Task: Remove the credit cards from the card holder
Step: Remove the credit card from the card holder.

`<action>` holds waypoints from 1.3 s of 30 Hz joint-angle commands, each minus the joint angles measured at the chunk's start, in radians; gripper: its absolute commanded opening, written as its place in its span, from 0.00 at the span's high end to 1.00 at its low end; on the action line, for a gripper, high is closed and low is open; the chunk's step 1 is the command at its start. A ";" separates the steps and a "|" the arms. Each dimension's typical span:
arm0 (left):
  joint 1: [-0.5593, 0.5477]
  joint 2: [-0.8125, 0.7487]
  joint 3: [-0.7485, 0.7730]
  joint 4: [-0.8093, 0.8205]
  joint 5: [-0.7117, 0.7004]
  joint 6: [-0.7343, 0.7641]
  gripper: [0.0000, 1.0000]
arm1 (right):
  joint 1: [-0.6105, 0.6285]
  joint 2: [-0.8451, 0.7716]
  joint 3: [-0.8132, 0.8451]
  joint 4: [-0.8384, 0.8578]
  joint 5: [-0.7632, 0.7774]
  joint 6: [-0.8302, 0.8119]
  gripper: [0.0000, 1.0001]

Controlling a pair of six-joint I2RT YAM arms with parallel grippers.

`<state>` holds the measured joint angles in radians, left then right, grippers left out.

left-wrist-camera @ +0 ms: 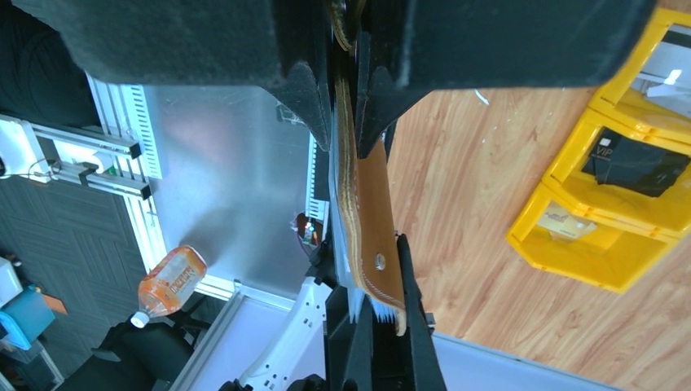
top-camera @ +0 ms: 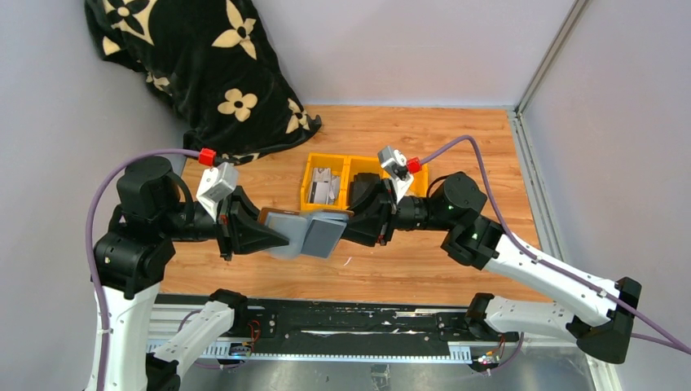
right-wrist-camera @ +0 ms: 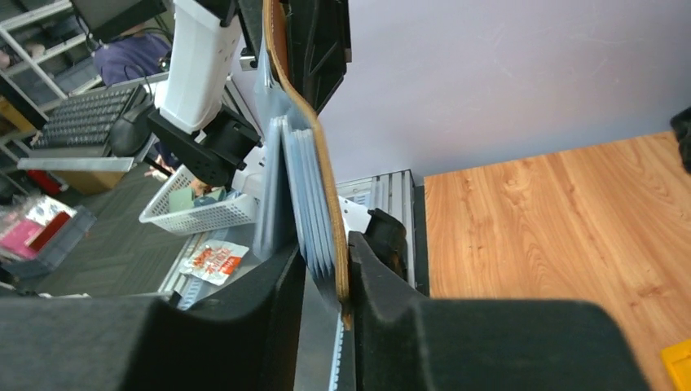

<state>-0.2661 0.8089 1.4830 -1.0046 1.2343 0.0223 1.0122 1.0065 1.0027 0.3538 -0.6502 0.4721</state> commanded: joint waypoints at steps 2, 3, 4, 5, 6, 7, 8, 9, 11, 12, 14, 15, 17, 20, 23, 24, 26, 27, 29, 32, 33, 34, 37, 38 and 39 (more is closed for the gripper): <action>-0.006 0.004 0.026 0.017 0.015 -0.009 1.00 | 0.052 0.020 0.045 -0.049 0.154 -0.006 0.79; -0.005 0.002 0.024 0.017 0.012 -0.009 1.00 | 0.060 0.023 0.052 -0.051 0.156 -0.008 0.80; -0.005 0.000 0.021 0.016 0.008 -0.008 1.00 | 0.074 0.028 0.057 -0.052 0.157 -0.013 0.82; -0.005 -0.002 0.017 0.017 -0.002 -0.005 1.00 | 0.090 0.035 0.070 -0.065 0.165 -0.025 0.87; -0.006 -0.006 0.009 0.018 -0.023 0.000 0.93 | 0.110 0.044 0.100 -0.095 0.194 -0.040 0.93; -0.006 -0.012 -0.003 0.018 -0.047 0.010 0.77 | 0.150 0.061 0.136 -0.172 0.242 -0.064 0.99; -0.005 -0.018 -0.013 0.018 -0.077 0.017 0.67 | 0.172 0.073 0.181 -0.235 0.325 -0.100 1.00; -0.005 -0.027 -0.028 0.017 -0.111 0.034 0.56 | 0.206 0.097 0.220 -0.324 0.420 -0.129 1.00; -0.006 -0.048 -0.066 0.017 -0.190 0.080 0.32 | 0.259 0.153 0.336 -0.537 0.618 -0.161 1.00; -0.005 -0.059 -0.082 0.017 -0.225 0.101 0.20 | 0.273 0.168 0.386 -0.584 0.724 -0.171 1.00; -0.005 -0.080 -0.113 0.018 -0.259 0.140 0.08 | 0.319 0.235 0.476 -0.723 0.899 -0.205 1.00; -0.005 -0.089 -0.127 0.019 -0.265 0.151 0.02 | 0.334 0.262 0.517 -0.762 0.973 -0.228 1.00; -0.006 -0.109 -0.160 0.032 -0.266 0.155 0.00 | 0.389 0.324 0.593 -0.818 1.110 -0.275 1.00; -0.005 -0.138 -0.221 0.092 -0.308 0.133 0.00 | 0.445 0.415 0.708 -0.861 1.256 -0.324 1.00; -0.005 -0.188 -0.323 0.209 -0.410 0.057 0.00 | 0.493 0.512 0.819 -0.882 1.333 -0.383 1.00; -0.005 -0.210 -0.342 0.249 -0.432 0.042 0.00 | 0.504 0.532 0.843 -0.884 1.362 -0.397 1.00; -0.006 -0.246 -0.399 0.315 -0.464 -0.011 0.00 | 0.531 0.585 0.919 -0.897 1.399 -0.433 1.00; -0.006 -0.256 -0.417 0.328 -0.478 -0.016 0.00 | 0.540 0.612 0.945 -0.904 1.409 -0.449 1.00; -0.006 -0.260 -0.425 0.331 -0.509 -0.016 0.00 | 0.557 0.634 0.968 -0.903 1.426 -0.465 1.00; -0.006 -0.271 -0.428 0.329 -0.539 0.001 0.01 | 0.564 0.638 0.973 -0.903 1.443 -0.467 1.00; -0.006 -0.274 -0.428 0.326 -0.549 0.013 0.03 | 0.565 0.633 0.967 -0.903 1.445 -0.467 1.00; -0.006 -0.276 -0.424 0.319 -0.555 0.022 0.05 | 0.564 0.623 0.960 -0.901 1.444 -0.467 1.00; -0.005 -0.277 -0.405 0.253 -0.548 0.094 0.14 | 0.563 0.559 0.878 -0.868 1.414 -0.467 1.00; -0.005 -0.279 -0.397 0.234 -0.539 0.118 0.18 | 0.560 0.530 0.844 -0.847 1.390 -0.467 1.00; -0.005 -0.282 -0.393 0.218 -0.527 0.137 0.21 | 0.558 0.499 0.815 -0.830 1.352 -0.467 1.00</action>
<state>-0.2661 0.5400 1.0645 -0.7338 0.7086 0.0647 1.5650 1.6253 1.8866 -0.5419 0.7284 0.0235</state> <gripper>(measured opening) 0.849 0.214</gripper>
